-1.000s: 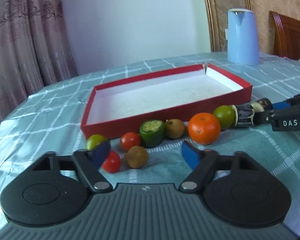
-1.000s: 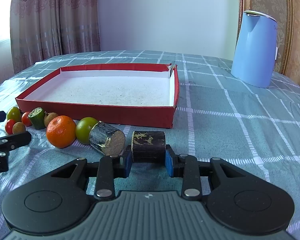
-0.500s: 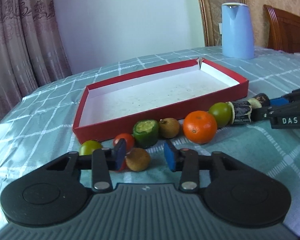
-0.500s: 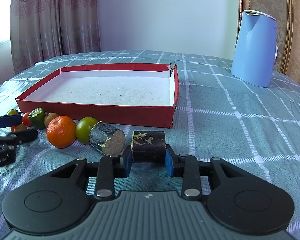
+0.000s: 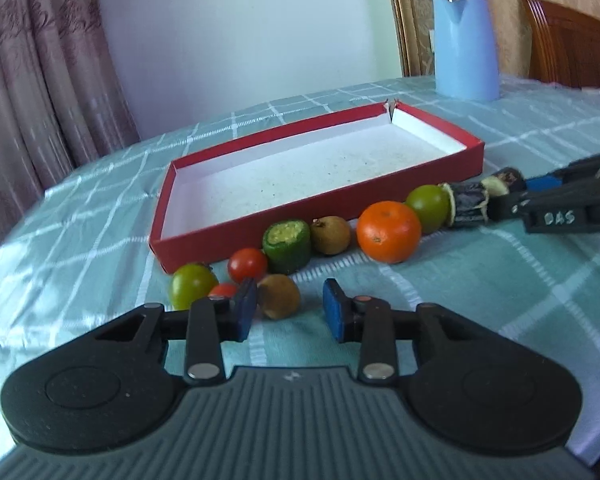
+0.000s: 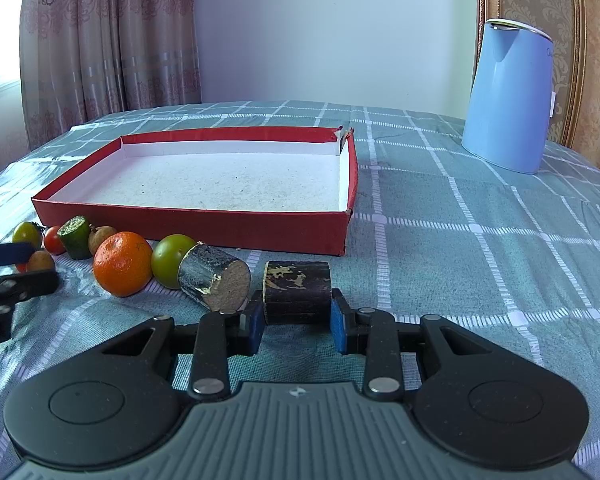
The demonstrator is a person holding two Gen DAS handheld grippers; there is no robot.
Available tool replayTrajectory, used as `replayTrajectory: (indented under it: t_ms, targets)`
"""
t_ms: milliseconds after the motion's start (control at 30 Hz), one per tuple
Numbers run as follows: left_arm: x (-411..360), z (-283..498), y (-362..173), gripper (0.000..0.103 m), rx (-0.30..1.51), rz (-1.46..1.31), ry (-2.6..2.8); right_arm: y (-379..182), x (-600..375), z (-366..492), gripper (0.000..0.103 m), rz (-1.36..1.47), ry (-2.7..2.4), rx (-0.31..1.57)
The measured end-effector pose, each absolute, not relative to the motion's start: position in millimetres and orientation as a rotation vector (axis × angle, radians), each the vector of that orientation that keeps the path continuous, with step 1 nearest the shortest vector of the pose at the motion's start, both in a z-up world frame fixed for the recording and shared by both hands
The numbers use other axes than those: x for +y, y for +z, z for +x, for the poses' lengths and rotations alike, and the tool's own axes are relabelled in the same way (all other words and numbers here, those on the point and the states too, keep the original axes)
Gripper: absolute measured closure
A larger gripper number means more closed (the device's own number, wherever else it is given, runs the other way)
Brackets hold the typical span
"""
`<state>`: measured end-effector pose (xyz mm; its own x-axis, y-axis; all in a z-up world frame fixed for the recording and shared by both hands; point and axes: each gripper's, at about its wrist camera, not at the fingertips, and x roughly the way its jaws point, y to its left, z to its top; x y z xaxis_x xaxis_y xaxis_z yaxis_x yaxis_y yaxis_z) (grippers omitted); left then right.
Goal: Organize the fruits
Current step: 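Grasp the small brown fruit with the left gripper while the right holds the log, then carry both items over the red tray and open the left gripper to drop the brown fruit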
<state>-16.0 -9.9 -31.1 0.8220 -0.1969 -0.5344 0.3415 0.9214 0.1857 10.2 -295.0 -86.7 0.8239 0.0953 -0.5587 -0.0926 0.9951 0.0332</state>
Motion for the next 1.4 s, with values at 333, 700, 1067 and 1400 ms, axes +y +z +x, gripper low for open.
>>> replayTrajectory:
  t_ms: [333, 700, 1067, 1400]
  targets:
    - [-3, 4, -36, 0.078, 0.566, 0.209, -0.296, -86, -295, 10, 0.071, 0.011, 0.102, 0.594]
    - [10, -10, -24, 0.078, 0.507, 0.148, -0.299, -83, -300, 4, 0.071, 0.029, 0.102, 0.559]
    - [6, 38, 7, 0.078, 0.472, 0.114, -0.291, -43, -295, 31, 0.071, -0.05, 0.057, 0.43]
    - [-11, 120, -4, 0.078, 0.552, 0.105, -0.184, -53, -279, 128, 0.071, -0.059, 0.066, 0.554]
